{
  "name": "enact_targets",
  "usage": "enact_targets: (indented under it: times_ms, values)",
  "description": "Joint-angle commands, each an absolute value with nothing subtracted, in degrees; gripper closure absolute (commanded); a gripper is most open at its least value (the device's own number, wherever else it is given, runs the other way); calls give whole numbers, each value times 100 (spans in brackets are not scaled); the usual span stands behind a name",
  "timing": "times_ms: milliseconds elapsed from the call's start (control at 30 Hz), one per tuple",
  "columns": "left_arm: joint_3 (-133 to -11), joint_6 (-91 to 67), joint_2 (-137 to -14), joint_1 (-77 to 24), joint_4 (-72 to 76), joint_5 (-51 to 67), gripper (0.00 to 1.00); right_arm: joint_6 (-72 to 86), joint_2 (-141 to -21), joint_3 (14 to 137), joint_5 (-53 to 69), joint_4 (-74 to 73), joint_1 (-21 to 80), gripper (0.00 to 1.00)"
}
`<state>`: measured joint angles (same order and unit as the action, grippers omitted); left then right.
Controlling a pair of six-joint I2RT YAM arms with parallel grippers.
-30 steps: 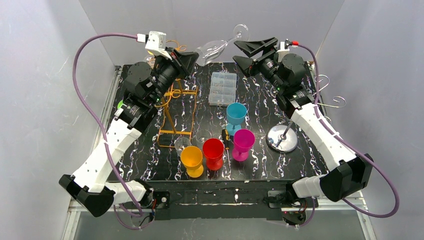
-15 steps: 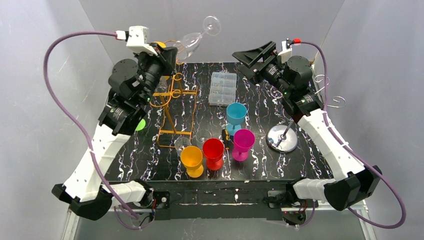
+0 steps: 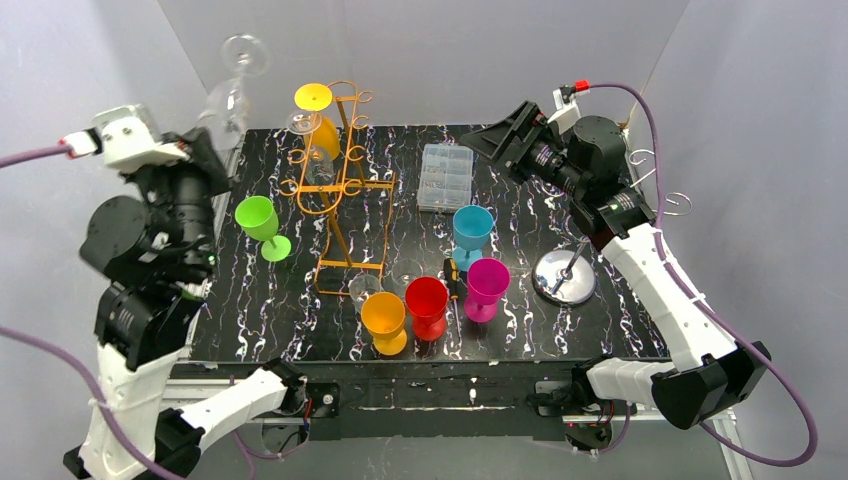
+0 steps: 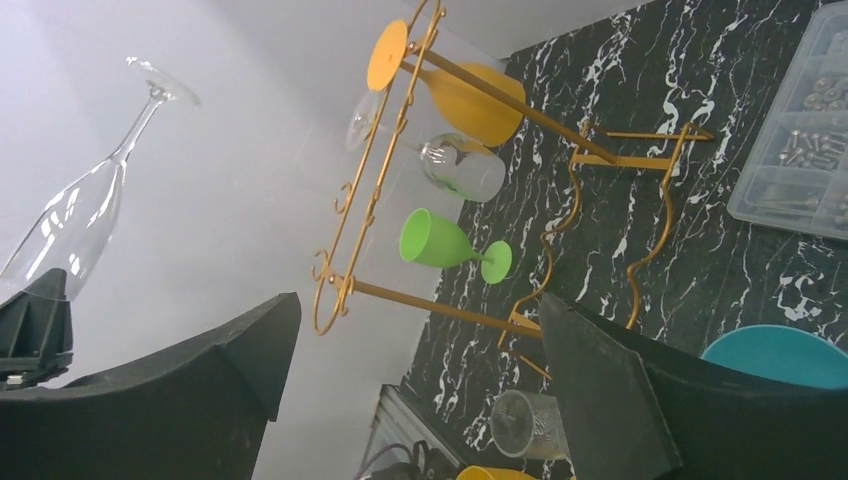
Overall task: Take the wine glass off the wine glass rack
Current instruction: Place the wine glass at the center of the board.
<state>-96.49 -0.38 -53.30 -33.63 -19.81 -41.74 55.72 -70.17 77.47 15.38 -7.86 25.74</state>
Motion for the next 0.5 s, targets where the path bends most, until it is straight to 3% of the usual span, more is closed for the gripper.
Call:
enact_targets:
  times_ms: [0, 200, 467]
  values:
    - [-9624, 460, -5067, -3394, -2386, -5550, 100, 5072, -6977, 8011, 1890, -944, 2584, 2]
    - [-9883, 364, -5069, -3393, -3439, -6186, 100, 4882, -7017, 8055, 2074, -1182, 2584, 2]
    - [-11170, -971, -5555, -3393, -6337, -6040, 100, 4684, -7005, 8055, 2150, -1432, 2584, 2]
